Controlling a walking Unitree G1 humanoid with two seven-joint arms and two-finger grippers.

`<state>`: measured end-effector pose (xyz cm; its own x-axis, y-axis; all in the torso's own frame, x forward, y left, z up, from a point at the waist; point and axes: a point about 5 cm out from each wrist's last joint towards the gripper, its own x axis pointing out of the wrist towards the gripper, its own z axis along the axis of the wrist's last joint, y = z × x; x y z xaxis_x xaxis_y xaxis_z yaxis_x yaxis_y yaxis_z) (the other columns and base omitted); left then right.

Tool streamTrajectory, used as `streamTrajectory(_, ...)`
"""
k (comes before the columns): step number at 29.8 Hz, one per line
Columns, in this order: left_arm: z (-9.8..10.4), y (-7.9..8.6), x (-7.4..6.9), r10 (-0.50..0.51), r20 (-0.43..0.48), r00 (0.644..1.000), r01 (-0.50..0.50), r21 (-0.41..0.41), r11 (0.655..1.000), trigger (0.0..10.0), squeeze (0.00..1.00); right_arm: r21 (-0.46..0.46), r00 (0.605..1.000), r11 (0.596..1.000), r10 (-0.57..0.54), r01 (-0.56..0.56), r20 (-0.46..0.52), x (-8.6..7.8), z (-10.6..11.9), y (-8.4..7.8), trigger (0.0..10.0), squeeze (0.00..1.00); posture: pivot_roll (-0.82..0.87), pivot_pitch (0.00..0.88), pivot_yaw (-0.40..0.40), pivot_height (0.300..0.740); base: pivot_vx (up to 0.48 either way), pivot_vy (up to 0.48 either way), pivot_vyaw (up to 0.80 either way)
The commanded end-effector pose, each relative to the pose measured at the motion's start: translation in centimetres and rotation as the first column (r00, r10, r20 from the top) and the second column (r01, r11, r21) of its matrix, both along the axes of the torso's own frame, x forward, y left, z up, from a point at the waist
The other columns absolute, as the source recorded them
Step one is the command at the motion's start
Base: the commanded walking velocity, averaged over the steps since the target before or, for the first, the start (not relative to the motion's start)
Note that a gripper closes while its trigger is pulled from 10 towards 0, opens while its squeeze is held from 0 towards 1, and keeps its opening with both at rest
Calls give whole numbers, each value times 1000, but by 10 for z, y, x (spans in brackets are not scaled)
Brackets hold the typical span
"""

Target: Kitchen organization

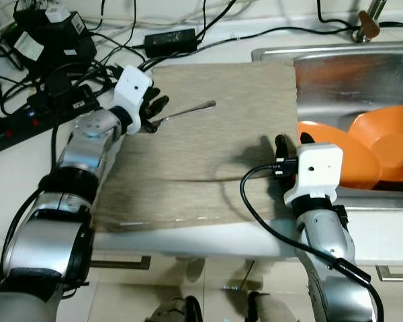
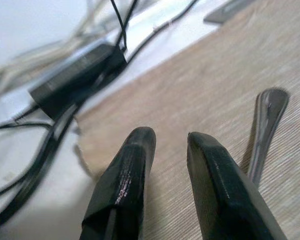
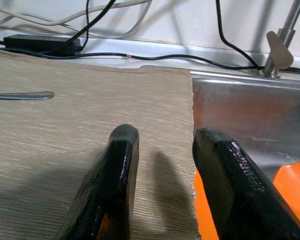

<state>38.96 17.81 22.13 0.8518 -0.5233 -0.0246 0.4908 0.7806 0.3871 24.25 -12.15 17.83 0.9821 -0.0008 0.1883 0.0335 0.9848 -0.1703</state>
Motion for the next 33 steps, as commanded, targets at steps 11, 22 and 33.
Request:
streamTrajectory(11,24,4,-11,22,14,1000,-21,-74,997,10000,0,13,999,1000,18,-17,-41,6,-13,2,10000,0,-32,102,123,740,0,0,0)
streamTrajectory(22,-6,23,9,240,-163,957,-261,-124,957,10000,0,20,999,999,31,-30,-16,21,-11,3,10000,0,-42,53,100,740,0,0,0)
streamTrajectory(33,-36,7,-2,182,-250,951,-226,-159,961,10000,0,5,998,998,59,-59,-8,27,-10,3,10000,0,-22,52,72,740,0,0,0)
